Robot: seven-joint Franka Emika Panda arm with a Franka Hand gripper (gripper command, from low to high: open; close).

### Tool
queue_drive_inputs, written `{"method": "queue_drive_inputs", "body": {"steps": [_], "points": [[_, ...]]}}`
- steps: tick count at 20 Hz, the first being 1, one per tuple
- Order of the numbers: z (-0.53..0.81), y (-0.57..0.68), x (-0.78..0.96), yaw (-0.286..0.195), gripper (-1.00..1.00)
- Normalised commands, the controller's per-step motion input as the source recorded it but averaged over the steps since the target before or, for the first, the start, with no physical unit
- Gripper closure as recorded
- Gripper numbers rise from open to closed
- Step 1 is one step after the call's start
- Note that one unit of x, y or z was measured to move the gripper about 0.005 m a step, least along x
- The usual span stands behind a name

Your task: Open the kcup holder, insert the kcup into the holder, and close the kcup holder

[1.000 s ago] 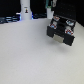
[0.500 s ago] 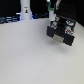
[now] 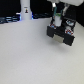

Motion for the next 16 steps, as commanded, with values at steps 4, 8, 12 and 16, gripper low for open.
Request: {"method": "queue_drive_inputs", "body": {"steps": [4,8,12,16], "points": [[-0.06,0.50,0.03,0.076,1.00],[-0.04,0.52,0.00,0.086,1.00],[-0.10,0.41,-0.06,0.091,1.00],[-0.18,0.12,0.01,0.036,1.00]]}}
